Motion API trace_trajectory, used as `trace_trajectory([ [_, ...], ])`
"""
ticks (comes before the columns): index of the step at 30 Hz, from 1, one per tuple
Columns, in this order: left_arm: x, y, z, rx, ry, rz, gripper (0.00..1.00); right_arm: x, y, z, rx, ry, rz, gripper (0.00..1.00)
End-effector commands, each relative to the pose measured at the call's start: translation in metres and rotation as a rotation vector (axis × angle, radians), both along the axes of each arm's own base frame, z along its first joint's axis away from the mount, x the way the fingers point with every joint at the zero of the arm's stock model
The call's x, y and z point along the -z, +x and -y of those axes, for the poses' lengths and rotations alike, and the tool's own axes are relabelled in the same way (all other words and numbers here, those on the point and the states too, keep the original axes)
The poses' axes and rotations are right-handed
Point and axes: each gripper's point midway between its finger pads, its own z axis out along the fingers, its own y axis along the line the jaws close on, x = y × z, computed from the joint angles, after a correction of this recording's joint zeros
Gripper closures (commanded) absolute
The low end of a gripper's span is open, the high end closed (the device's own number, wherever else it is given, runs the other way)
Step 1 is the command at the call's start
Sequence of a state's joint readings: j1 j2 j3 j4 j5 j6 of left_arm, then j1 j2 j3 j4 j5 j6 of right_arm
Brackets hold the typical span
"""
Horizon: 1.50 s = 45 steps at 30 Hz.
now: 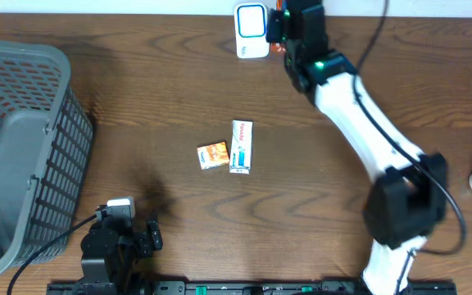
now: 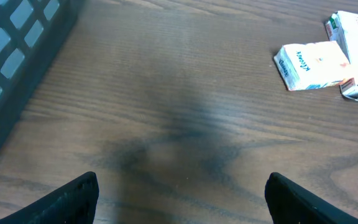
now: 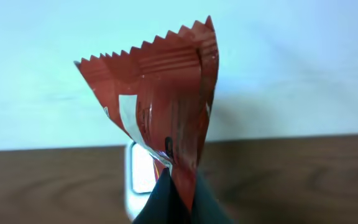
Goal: Scan the item barcode
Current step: 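Lift the bar with the right gripper and hold it to the scanner, then carry the bar to the right table edge beside the jar and release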
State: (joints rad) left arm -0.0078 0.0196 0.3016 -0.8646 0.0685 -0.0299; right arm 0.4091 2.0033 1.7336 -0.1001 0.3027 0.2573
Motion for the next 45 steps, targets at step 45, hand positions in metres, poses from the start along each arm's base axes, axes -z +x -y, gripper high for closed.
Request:
trace_trajectory([
  [45,0.002,0.000,-0.001,-0.010,-0.002,-0.004,0.14,0.036,0.051,-0.082,0.059,-1.001,0.243,0.99],
])
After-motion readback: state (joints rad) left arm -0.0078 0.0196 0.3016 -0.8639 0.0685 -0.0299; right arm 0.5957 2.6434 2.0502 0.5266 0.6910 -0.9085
